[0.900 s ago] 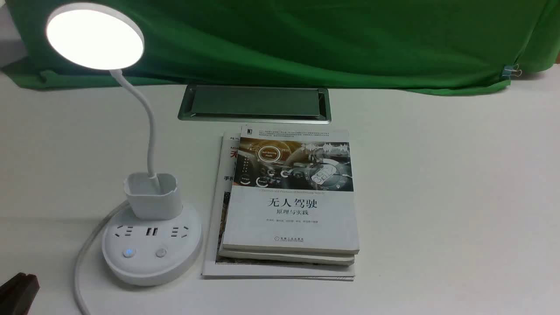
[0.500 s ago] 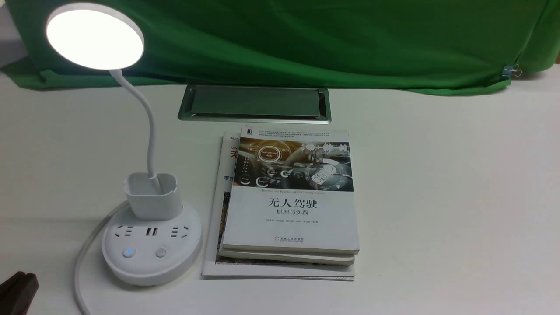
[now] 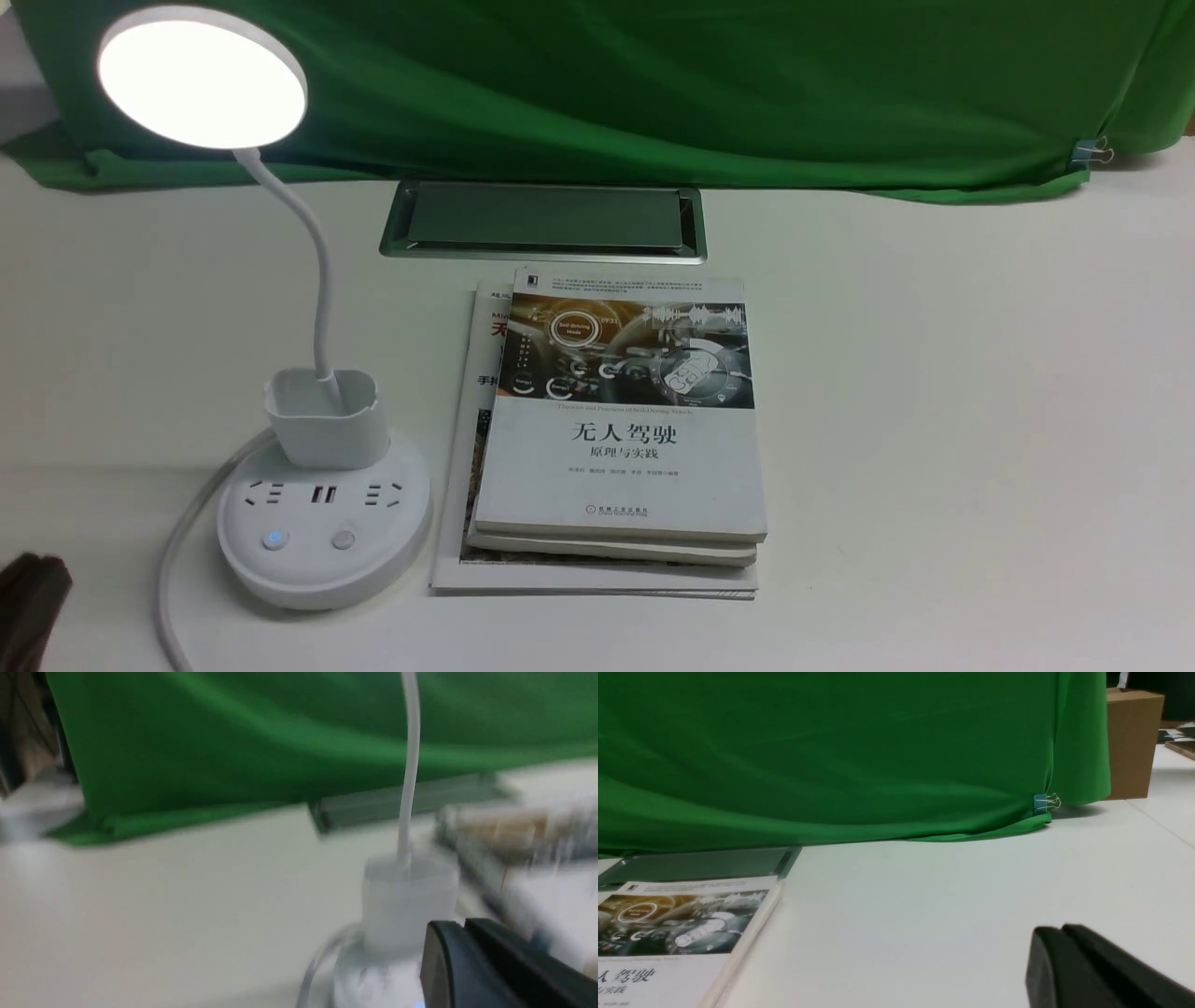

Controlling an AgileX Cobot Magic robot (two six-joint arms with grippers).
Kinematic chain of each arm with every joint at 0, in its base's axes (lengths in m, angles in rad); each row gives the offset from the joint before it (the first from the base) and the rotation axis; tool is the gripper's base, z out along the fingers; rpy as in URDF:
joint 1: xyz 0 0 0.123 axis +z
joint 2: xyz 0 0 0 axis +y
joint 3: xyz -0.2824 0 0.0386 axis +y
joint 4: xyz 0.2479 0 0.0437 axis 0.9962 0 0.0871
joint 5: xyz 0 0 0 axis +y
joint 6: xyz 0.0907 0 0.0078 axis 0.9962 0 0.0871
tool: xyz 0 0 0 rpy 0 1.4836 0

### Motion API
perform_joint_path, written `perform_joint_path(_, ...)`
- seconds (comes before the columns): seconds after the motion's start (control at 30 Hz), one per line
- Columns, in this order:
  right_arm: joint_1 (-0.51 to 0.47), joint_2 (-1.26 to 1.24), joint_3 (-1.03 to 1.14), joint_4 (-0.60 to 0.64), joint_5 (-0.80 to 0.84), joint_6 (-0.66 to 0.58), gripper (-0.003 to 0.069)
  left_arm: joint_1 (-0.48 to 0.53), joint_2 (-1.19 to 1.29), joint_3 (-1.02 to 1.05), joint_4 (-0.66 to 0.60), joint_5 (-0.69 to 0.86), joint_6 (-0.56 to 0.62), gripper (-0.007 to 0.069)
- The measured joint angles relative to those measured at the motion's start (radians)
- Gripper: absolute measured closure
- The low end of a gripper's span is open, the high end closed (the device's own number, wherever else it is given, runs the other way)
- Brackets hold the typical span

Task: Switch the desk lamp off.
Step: Use the left arm to press the button switch on the lamp holder

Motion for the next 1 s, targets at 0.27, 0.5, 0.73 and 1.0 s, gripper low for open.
perform_joint_path(0.27, 0.0, 0.0, 0.0, 0.0, 0.0, 0.0, 0.0622, 0.0, 0.002, -0.008, -0.211, -0.408, -0.117, 0.0606)
perform_joint_path(0.5, 0.0, 0.0, 0.0, 0.0, 0.0, 0.0, 0.0622, 0.0, 0.107, -0.317, -0.179, -0.156, -0.13, 0.0606)
perform_joint_path(0.73, 0.0, 0.0, 0.0, 0.0, 0.0, 0.0, 0.0622, 0.0, 0.285, -0.537, -0.179, 0.309, -0.108, 0.0606)
perform_joint_path(1.0, 0.0, 0.0, 0.0, 0.0, 0.0, 0.0, 0.0622, 0.0, 0.56, -0.534, -0.175, 0.38, -0.084, 0.0606)
